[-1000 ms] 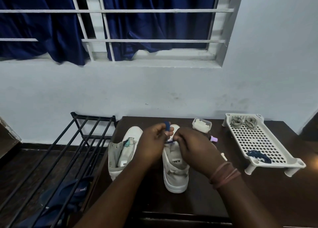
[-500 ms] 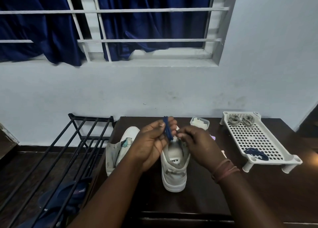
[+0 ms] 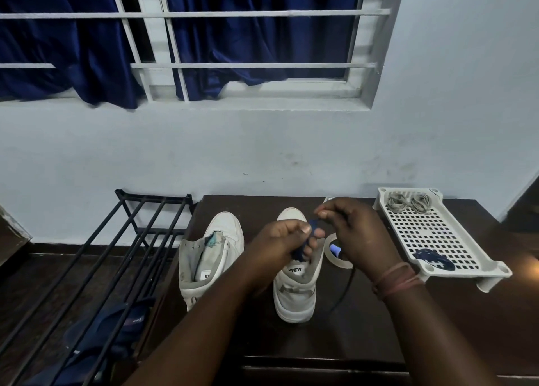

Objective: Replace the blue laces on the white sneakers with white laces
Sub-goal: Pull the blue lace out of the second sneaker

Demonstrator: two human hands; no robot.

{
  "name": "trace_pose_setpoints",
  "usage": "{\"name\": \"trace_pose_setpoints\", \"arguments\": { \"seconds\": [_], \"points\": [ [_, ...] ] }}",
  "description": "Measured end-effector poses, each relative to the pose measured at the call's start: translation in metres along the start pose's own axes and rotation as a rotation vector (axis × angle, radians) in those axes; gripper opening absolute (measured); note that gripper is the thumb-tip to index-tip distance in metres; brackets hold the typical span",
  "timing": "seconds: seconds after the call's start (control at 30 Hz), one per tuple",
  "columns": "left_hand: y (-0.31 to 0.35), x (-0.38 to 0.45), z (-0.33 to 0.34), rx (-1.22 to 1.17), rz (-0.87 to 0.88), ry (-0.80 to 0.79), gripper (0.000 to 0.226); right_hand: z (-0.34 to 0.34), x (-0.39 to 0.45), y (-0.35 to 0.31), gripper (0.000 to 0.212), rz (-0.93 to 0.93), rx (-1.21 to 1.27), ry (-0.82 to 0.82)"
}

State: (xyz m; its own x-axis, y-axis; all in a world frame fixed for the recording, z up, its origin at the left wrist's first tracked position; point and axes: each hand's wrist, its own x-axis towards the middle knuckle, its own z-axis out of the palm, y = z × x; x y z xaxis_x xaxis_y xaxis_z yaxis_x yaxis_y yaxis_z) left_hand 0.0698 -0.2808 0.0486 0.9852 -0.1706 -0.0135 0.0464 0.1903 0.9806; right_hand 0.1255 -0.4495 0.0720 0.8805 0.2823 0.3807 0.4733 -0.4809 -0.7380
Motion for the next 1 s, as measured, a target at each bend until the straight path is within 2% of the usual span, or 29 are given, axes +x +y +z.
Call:
{"name": "trace_pose_setpoints", "arguments": {
  "seconds": [0.07, 0.17, 0.23, 0.3, 0.4, 0.47, 0.5, 0.6, 0.67, 0.73, 0.87, 1.0],
  "points": [
    [0.007, 0.001, 0.001, -0.241, 0.028, 0.009, 0.018, 0.003, -0.003, 0.002, 0.015, 0.039, 0.047, -0.039],
    [0.012, 0.003, -0.003, -0.581, 0.052, 0.120, 0.025, 0.015, -0.008, -0.003, 0.015, -0.009, -0.019, -0.193],
    [0.012, 0.005, -0.007, -0.619, 0.095, 0.218, 0.025, 0.025, -0.011, -0.009, 0.020, -0.070, -0.129, -0.325],
    [0.007, 0.008, -0.012, -0.435, 0.112, 0.314, 0.025, 0.032, -0.014, -0.013, 0.015, -0.115, -0.188, -0.367],
    [-0.004, 0.009, -0.017, 0.113, 0.118, 0.415, 0.025, 0.029, -0.010, -0.019, 0.013, -0.177, -0.192, -0.315],
    [-0.006, 0.007, -0.015, 0.378, 0.127, 0.363, 0.025, 0.022, -0.005, -0.023, 0.011, -0.212, -0.174, -0.201],
    [-0.005, 0.006, -0.013, 0.401, 0.107, 0.313, 0.027, 0.017, -0.003, -0.023, 0.012, -0.212, -0.163, -0.130],
    [0.000, 0.002, -0.005, 0.271, 0.007, 0.117, 0.031, 0.008, 0.000, -0.020, 0.015, -0.165, -0.067, 0.021],
    [0.004, 0.001, -0.003, 0.174, -0.038, 0.026, 0.032, 0.006, 0.000, -0.013, 0.014, -0.078, 0.052, 0.023],
    [0.008, -0.001, -0.002, -0.039, -0.056, -0.006, 0.033, 0.007, -0.001, -0.004, 0.016, 0.016, 0.136, -0.013],
    [0.014, 0.000, -0.005, -0.490, -0.019, 0.032, 0.035, 0.018, -0.006, 0.001, 0.017, -0.002, 0.036, -0.161],
    [0.013, 0.005, -0.010, -0.578, 0.044, 0.225, 0.027, 0.041, -0.013, -0.003, 0.022, -0.042, -0.146, -0.226]
  ]
}}
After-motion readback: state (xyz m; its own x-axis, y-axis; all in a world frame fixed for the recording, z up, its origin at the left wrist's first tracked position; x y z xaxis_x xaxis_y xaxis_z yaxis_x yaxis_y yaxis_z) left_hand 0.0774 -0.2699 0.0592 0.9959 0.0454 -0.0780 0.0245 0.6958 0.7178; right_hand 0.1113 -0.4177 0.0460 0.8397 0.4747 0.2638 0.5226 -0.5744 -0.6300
